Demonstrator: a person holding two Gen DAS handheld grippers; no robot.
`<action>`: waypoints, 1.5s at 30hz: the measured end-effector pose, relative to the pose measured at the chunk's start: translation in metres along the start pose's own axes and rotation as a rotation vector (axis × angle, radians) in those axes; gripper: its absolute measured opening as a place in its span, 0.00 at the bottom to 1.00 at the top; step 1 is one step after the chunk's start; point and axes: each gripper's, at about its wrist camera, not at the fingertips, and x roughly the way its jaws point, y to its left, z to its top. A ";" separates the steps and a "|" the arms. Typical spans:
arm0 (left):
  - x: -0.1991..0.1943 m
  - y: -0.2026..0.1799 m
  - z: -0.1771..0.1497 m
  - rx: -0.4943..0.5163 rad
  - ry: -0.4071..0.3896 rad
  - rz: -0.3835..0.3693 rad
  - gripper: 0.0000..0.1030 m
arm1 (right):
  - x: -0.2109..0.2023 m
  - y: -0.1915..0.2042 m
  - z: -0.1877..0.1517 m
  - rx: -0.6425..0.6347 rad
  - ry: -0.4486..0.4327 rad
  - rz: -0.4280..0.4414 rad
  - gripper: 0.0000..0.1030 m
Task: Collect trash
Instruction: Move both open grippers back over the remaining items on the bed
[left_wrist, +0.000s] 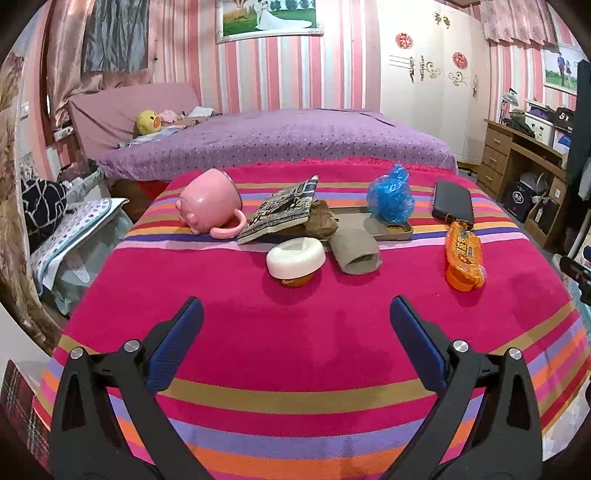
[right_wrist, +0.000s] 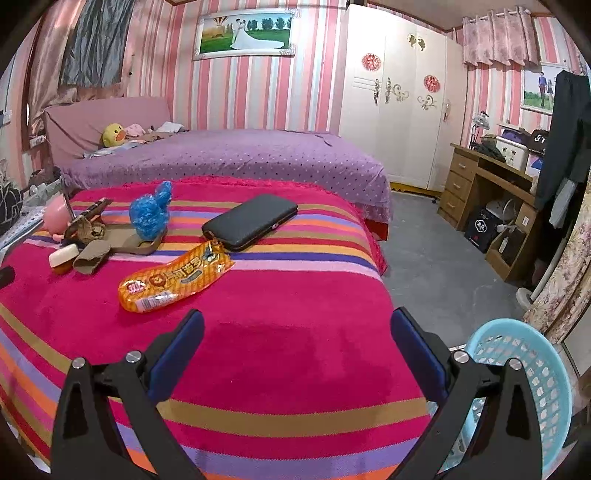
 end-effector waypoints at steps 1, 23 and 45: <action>0.001 0.001 0.000 -0.003 0.004 -0.001 0.95 | -0.001 -0.001 0.001 0.003 -0.005 -0.001 0.96; 0.004 0.013 -0.001 -0.028 0.001 0.008 0.95 | 0.003 0.018 0.002 -0.019 -0.001 0.008 0.96; 0.010 0.015 0.000 -0.038 0.003 0.019 0.95 | 0.006 0.024 0.001 -0.036 0.006 -0.008 0.96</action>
